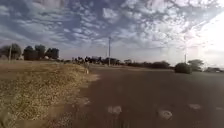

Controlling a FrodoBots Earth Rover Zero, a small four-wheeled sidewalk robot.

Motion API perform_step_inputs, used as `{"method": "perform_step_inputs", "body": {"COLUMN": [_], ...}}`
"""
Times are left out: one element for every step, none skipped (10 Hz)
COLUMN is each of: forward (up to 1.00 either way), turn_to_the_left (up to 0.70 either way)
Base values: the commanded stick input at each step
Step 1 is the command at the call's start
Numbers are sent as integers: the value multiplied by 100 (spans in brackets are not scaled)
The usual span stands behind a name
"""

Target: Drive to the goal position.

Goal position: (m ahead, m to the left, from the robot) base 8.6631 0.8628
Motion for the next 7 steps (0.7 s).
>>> {"method": "perform_step_inputs", "body": {"forward": [60,60,60,60,60,60,60], "turn_to_the_left": [0,0,0,0,0,0,0]}}
